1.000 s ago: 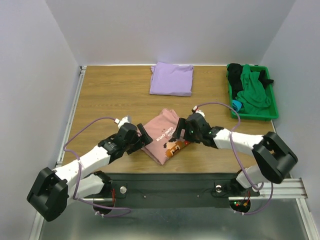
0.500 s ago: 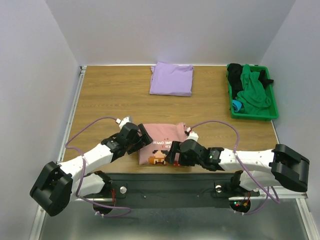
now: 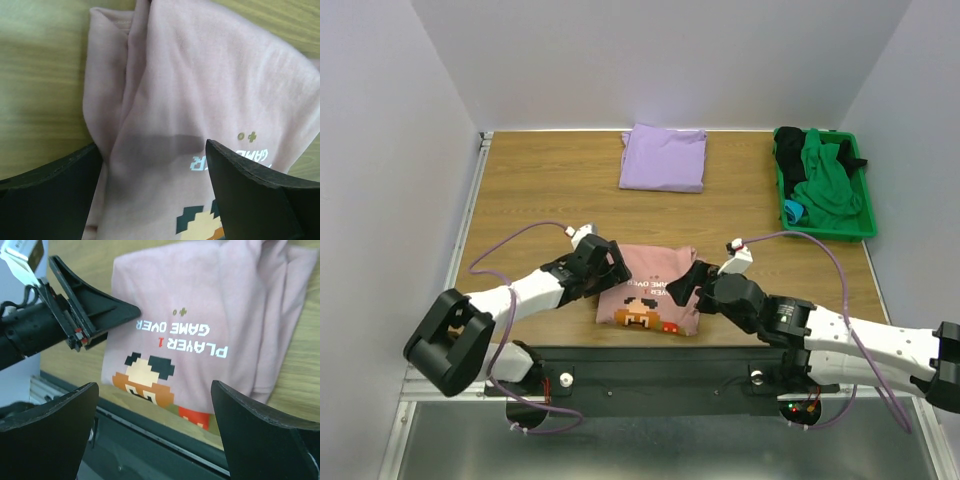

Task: Fold and stack the t-shirts
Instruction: Neatly place the folded tshirt to the corner

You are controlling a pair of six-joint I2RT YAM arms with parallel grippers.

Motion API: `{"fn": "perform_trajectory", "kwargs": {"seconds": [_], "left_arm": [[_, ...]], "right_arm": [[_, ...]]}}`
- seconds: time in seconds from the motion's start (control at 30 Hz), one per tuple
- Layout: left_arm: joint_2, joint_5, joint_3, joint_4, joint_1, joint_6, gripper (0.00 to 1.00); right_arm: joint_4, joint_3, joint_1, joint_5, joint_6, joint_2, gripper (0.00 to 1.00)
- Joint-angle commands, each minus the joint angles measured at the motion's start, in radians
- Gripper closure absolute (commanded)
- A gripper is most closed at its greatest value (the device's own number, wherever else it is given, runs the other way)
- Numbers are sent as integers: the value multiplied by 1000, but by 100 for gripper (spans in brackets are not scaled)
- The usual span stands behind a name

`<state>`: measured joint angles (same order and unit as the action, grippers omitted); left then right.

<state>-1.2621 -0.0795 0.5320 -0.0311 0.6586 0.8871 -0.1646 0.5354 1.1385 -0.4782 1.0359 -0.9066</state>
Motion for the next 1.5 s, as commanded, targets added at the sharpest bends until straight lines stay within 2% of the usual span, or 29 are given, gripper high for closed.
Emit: {"fn": "perform_trajectory", "kwargs": {"seconds": [0.0,0.07,0.1,0.17,0.2,0.23,0.3,0.33,0.43,0.47,0.57,0.8,0.93,1.07,1.23,1.27,1.3,1.37,1.4,1.47], "left_arm": [[-117,24,16,-7,15,-69,17],[-160,21,34,-6,38,-82,28],[-175,14,54,-9,48,-86,44],[-220,9,75,-15,68,-102,58],[-233,-3,100,-36,73,-102,74],[-247,-12,109,-47,75,-97,79],[-273,-37,128,-67,84,-89,96],[-279,-39,128,-67,87,-86,99],[-281,-34,126,-66,99,-80,100],[-277,-32,123,-64,101,-79,100],[-254,-32,115,-55,107,-76,100],[-232,-25,118,-40,116,-79,100],[-229,-23,111,-32,116,-77,100],[-229,-14,102,-12,118,-80,100],[-226,-14,128,-4,118,-99,100],[-223,-14,134,-6,118,-102,100],[-221,-13,149,-4,118,-114,100],[-217,-16,166,-6,118,-125,100],[-214,-25,187,-13,118,-129,100],[-212,-40,216,-29,118,-142,100]], "right_arm": [[-56,5,1,-149,-11,46,0],[-72,3,1,-169,-8,57,0],[-73,5,1,-183,-13,60,0],[-82,6,0,-200,-20,55,0],[-95,15,-2,-215,-19,37,0],[-139,23,-6,-224,-2,26,0],[-170,29,-26,-212,33,-15,0],[-187,31,-58,-200,41,-29,0],[-191,31,-137,-114,49,-112,0],[-190,32,-204,-56,40,-135,0],[-188,46,-278,-14,41,-230,0],[-110,58,-289,38,50,-359,0],[-29,43,-290,87,49,-391,6],[0,43,-289,131,50,-437,21],[34,60,-289,168,29,-482,47],[34,76,-290,164,20,-486,55],[34,87,-289,153,-3,-492,70],[34,132,-292,133,-31,-506,80],[34,153,-292,115,-49,-511,89],[33,187,-307,101,-106,-517,100]]}}
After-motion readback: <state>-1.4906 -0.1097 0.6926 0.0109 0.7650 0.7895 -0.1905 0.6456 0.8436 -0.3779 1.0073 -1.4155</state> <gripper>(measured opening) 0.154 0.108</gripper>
